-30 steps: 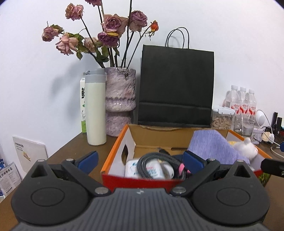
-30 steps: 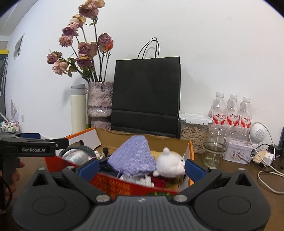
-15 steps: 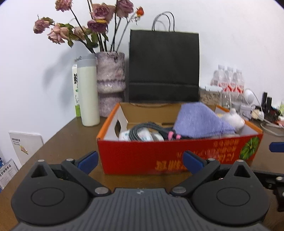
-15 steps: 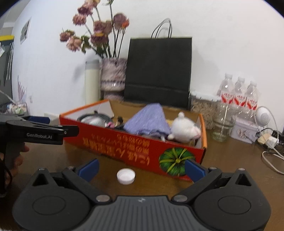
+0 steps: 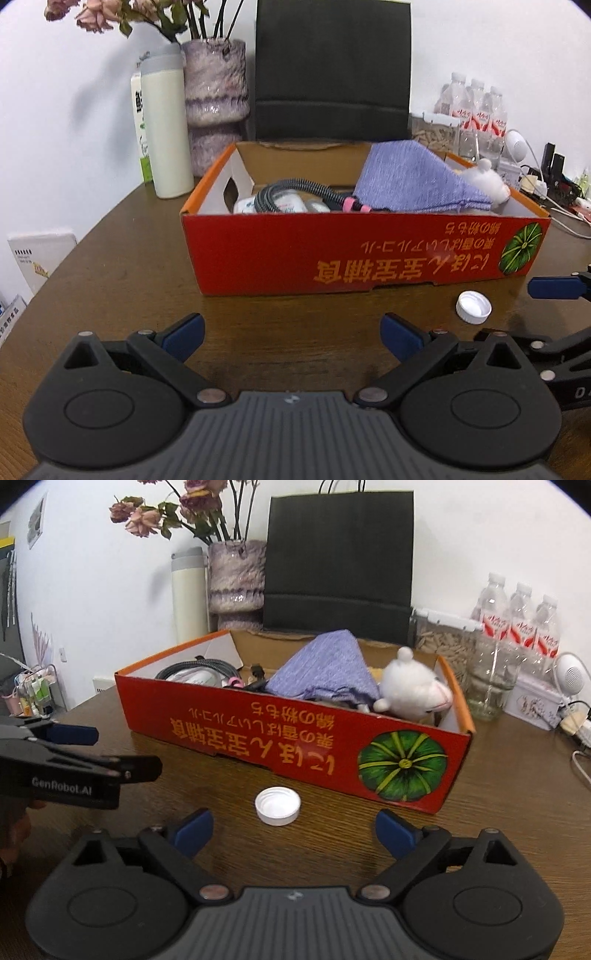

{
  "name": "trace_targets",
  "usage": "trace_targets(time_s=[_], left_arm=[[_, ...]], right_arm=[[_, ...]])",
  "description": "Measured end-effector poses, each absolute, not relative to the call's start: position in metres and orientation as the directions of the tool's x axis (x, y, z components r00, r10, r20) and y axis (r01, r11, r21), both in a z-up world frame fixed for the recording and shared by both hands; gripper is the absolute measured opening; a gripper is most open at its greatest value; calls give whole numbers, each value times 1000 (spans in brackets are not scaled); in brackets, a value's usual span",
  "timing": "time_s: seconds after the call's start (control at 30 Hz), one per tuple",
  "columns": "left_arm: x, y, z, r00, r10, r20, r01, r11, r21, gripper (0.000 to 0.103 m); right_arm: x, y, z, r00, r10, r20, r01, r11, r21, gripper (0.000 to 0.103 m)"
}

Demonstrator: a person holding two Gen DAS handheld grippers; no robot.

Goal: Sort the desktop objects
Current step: 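Move both tools back out of the box toward the white cap, then grasp the white bottle cap on the desk with the right tool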

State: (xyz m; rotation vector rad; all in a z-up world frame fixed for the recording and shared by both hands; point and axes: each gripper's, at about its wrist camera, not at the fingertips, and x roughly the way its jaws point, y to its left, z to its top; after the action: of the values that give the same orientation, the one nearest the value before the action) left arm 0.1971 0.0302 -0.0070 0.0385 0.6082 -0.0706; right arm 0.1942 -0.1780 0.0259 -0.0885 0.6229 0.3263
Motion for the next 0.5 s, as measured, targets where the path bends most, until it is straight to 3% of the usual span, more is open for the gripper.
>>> trace_targets(time_s=[0.17, 0.33, 0.43, 0.5], left_arm=[[202, 34, -11, 792, -52, -608, 61, 998, -6, 103], [205, 36, -12, 782, -48, -622, 51, 999, -14, 103], [206, 37, -12, 777, -48, -627, 48, 999, -17, 103], [207, 38, -13, 774, -46, -632, 44, 999, -19, 103]], right_arm=[[204, -169, 24, 747, 277, -604, -329, 944, 27, 88], [212, -162, 22, 738, 279, -615, -330, 943, 31, 73], [214, -159, 23, 742, 282, -608, -338, 941, 25, 53], [214, -159, 24, 743, 293, -601, -345, 938, 31, 28]])
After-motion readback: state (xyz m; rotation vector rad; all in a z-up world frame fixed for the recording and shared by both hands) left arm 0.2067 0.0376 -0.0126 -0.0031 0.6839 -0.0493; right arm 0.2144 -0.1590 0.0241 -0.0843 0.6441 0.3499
